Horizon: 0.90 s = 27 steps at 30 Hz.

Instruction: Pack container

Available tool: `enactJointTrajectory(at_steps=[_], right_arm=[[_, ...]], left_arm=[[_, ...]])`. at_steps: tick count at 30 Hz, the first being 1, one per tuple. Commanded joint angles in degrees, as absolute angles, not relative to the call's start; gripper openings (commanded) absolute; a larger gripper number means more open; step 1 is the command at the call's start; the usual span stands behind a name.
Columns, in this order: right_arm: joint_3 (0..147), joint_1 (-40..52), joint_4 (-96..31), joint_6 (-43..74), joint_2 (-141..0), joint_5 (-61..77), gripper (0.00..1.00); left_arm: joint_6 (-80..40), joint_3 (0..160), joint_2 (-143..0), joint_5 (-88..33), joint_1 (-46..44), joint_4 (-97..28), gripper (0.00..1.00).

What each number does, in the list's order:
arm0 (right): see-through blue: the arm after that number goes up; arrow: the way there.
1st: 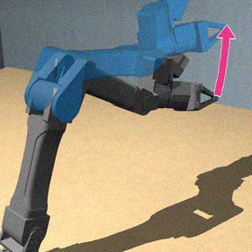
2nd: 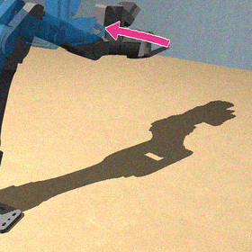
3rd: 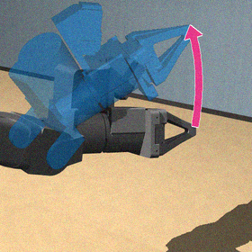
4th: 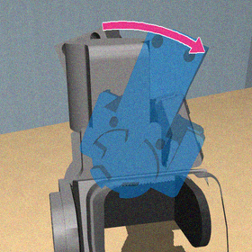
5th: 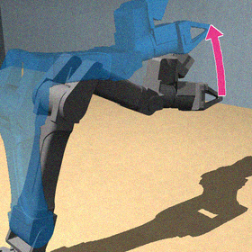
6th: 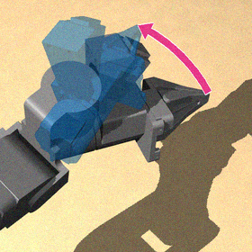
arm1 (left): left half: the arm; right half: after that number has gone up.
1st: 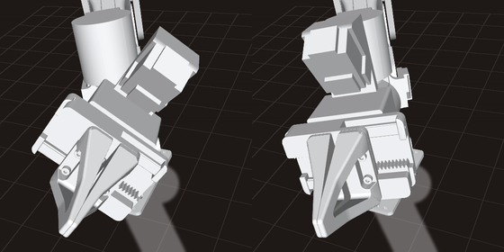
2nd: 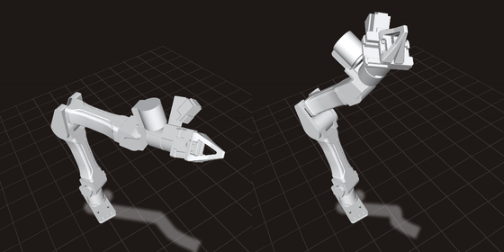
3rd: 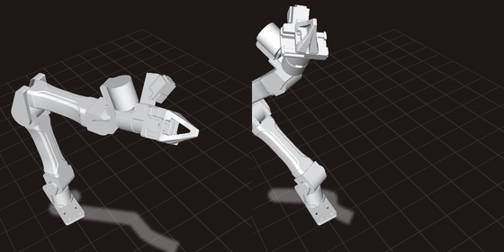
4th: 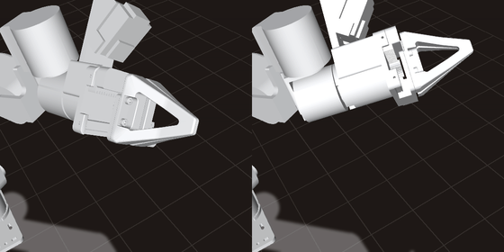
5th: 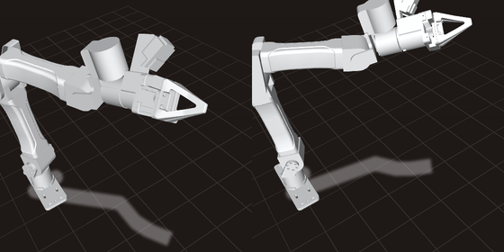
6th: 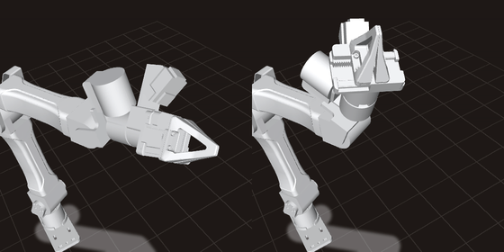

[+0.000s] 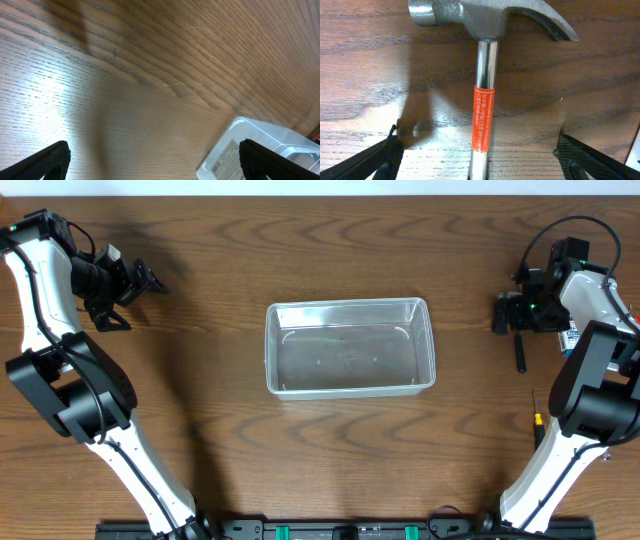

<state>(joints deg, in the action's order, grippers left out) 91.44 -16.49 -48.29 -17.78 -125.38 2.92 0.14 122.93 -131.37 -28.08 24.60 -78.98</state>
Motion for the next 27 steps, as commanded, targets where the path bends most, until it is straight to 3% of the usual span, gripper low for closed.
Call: enactJointTrajectory(at_steps=[1, 9, 14, 19, 24, 27], right_arm=[[91.74, -16.88, -48.12, -17.85, -127.42, 3.68, 0.97], [91.74, -16.86, -46.37, -17.47, -127.42, 3.86, 0.76], [91.74, -16.84, -45.12, -16.58, -127.42, 4.99, 0.46], [91.74, -16.84, -44.07, -16.1, -127.42, 4.97, 0.43], [91.74, -16.86, -43.03, -16.08, -127.42, 4.95, 0.22], [91.74, -16.84, -42.65, -15.86, -127.42, 4.97, 0.15]], left_arm=[[0.1, 124.03, -129.86, -27.77, 24.84, -78.98, 0.98], [0.1, 124.03, -129.86, -27.79, 24.84, -78.98, 0.98], [0.1, 124.03, -129.86, -27.77, 24.84, -78.98, 0.98], [0.1, 124.03, -129.86, -27.77, 24.84, -78.98, 0.98], [0.1, 124.03, -129.86, -27.77, 24.84, -78.98, 0.98], [0.1, 124.03, -129.86, -27.77, 24.84, -78.98, 0.98]])
